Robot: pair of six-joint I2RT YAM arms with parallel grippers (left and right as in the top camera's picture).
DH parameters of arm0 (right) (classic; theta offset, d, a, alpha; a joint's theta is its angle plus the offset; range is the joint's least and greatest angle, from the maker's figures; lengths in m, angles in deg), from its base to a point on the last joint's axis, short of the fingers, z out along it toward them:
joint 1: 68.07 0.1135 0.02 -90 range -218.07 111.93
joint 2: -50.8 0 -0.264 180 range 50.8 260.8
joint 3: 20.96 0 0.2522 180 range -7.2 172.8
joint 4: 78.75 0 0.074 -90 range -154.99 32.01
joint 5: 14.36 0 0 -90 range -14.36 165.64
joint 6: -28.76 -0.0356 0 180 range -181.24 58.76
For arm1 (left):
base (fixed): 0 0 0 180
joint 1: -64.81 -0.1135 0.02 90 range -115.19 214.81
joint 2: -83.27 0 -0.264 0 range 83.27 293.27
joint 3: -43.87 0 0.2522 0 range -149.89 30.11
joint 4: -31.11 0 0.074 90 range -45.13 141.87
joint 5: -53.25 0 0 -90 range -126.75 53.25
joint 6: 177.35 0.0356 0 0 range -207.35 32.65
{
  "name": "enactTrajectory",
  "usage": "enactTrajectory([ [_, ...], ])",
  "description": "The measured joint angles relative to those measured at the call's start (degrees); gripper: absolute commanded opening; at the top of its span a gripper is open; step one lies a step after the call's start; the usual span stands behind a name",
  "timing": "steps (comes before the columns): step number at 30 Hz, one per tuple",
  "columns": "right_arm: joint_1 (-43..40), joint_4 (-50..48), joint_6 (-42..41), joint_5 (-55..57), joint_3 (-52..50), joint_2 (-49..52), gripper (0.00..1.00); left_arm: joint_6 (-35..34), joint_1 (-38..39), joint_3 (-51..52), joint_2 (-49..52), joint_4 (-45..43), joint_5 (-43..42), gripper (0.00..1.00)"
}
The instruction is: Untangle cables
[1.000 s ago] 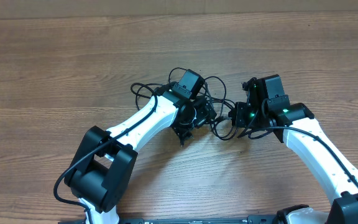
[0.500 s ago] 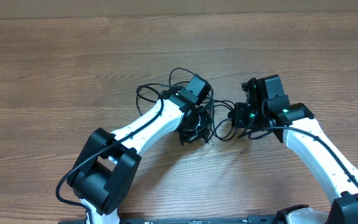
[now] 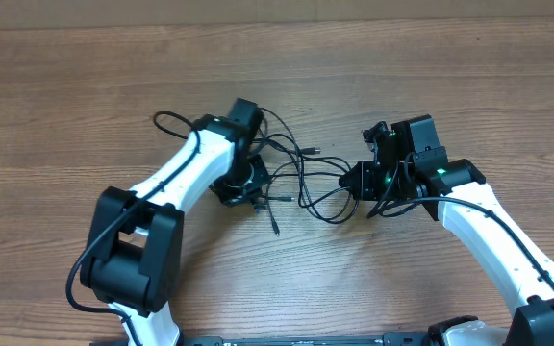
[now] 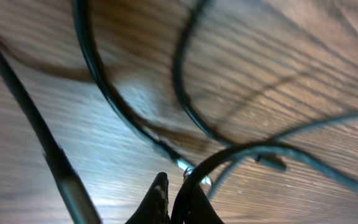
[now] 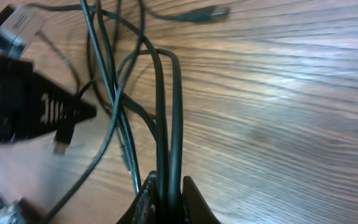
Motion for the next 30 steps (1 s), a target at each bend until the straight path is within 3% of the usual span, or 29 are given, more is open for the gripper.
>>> enactTrajectory([
  [2,0.04,-0.02,0.31,-1.29,0.0,0.0,0.04,2.71,-1.75,0.0,0.0,-0.09,-0.63,0.05],
  [6,0.09,-0.2,0.9,-2.29,0.0,0.0,0.04,9.14,-5.31,0.0,0.0,-2.4,-6.1,0.25],
  [11,-0.02,-1.11,0.37,-2.25,0.0,0.0,0.04,16.48,-9.9,0.0,0.0,-5.97,-15.39,0.7],
  [17,-0.02,-1.6,1.62,-2.21,0.0,0.0,0.08,20.7,-11.32,0.04,0.0,-12.37,-33.64,0.75],
  [18,-0.02,-1.86,2.25,-2.23,0.0,0.0,0.13,21.2,-11.26,0.07,0.0,-14.03,-37.22,0.76],
  [19,-0.02,-2.16,2.58,-2.23,0.0,0.0,0.26,21.88,-11.04,0.04,0.0,-15.8,-40.79,0.76],
  [21,-0.02,-2.93,2.95,-2.25,0.0,0.0,0.34,22.29,-10.45,0.04,0.0,-18.29,-45.7,0.77],
  [22,-0.02,-3.15,2.47,-2.25,0.0,0.0,0.45,22.29,-10.1,0.04,0.0,-18.84,-46.9,0.77],
  [23,-0.02,-3.08,1.79,-2.25,0.0,0.0,0.68,22.27,-9.73,0.04,0.0,-19.34,-47.84,0.77],
  [25,-0.02,-2.51,0.74,-2.21,0.0,0.0,1.0,21.84,-9.05,0.04,0.0,-19.61,-48.28,0.77],
  [30,-0.02,4.61,-4.76,4.7,0.09,0.0,1.0,20.72,-8.7,0.04,0.0,-19.52,-46.86,0.78],
])
